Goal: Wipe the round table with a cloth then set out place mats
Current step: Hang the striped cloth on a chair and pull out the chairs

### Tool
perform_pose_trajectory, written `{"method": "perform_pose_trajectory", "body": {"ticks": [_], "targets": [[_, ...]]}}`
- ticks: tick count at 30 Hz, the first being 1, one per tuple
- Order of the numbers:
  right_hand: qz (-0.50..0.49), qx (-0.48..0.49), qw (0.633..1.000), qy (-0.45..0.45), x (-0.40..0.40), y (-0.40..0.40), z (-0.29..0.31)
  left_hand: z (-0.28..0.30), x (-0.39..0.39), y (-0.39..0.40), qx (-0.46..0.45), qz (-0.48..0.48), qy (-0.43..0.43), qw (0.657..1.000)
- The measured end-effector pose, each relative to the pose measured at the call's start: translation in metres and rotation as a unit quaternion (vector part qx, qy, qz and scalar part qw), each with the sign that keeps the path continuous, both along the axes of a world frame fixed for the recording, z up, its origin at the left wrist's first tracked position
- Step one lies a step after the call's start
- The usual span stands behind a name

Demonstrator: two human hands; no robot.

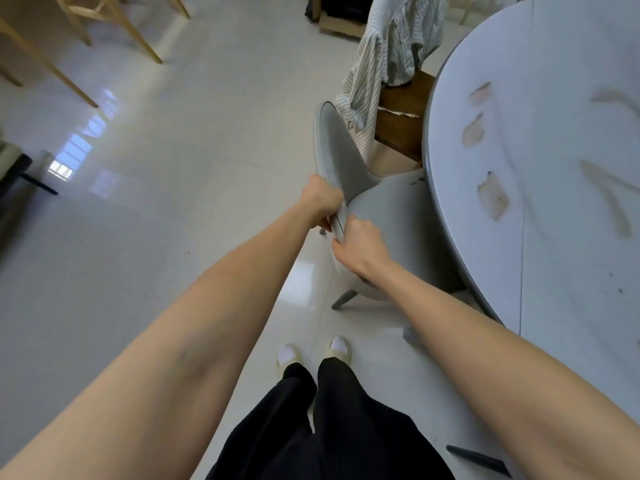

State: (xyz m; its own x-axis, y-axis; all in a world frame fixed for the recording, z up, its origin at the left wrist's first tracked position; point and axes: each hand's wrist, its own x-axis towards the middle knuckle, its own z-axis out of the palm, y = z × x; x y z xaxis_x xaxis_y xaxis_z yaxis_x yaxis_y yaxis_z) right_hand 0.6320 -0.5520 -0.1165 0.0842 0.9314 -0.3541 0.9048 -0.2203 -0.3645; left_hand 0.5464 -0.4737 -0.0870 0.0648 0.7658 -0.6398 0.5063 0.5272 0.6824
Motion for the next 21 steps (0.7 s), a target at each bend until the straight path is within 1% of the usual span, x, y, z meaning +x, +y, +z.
{"method": "perform_pose_trajectory", "body": {"ticks": [2, 4, 6, 7, 9, 12, 14, 16, 18, 21], "targets": [[0.018, -0.025, 1.000, 0.002, 0.001, 0.001, 0.003, 0.000, -0.006, -0.002, -0.018, -0.018, 0.001, 1.000], [0.036, -0.051, 0.998, 0.011, 0.000, 0.001, 0.006, 0.000, -0.011, -0.003, -0.024, -0.040, 0.024, 0.999], [0.050, -0.074, 0.996, 0.030, -0.004, 0.004, 0.009, 0.003, -0.017, 0.000, 0.005, -0.070, 0.088, 0.994], [0.051, -0.072, 0.996, 0.034, -0.004, 0.008, 0.012, 0.004, -0.016, 0.006, 0.039, -0.088, 0.125, 0.987], [0.057, -0.074, 0.995, 0.037, -0.006, 0.012, 0.016, 0.006, -0.015, 0.015, 0.082, -0.105, 0.156, 0.979], [0.031, -0.082, 0.995, 0.042, -0.005, 0.008, 0.021, 0.007, -0.005, 0.025, 0.061, -0.085, 0.134, 0.985], [0.006, -0.089, 0.995, 0.052, -0.005, 0.004, 0.021, 0.002, -0.007, 0.031, 0.021, -0.042, 0.076, 0.996], [-0.041, -0.083, 0.994, 0.057, -0.008, -0.004, 0.022, -0.006, -0.010, 0.034, -0.046, -0.027, 0.012, 0.999], [-0.106, -0.063, 0.991, 0.052, -0.014, -0.014, 0.023, -0.009, -0.010, 0.030, -0.111, -0.049, -0.035, 0.992], [-0.193, -0.044, 0.980, 0.016, -0.023, -0.029, 0.027, -0.003, -0.006, 0.018, -0.170, -0.077, -0.077, 0.980]]}}
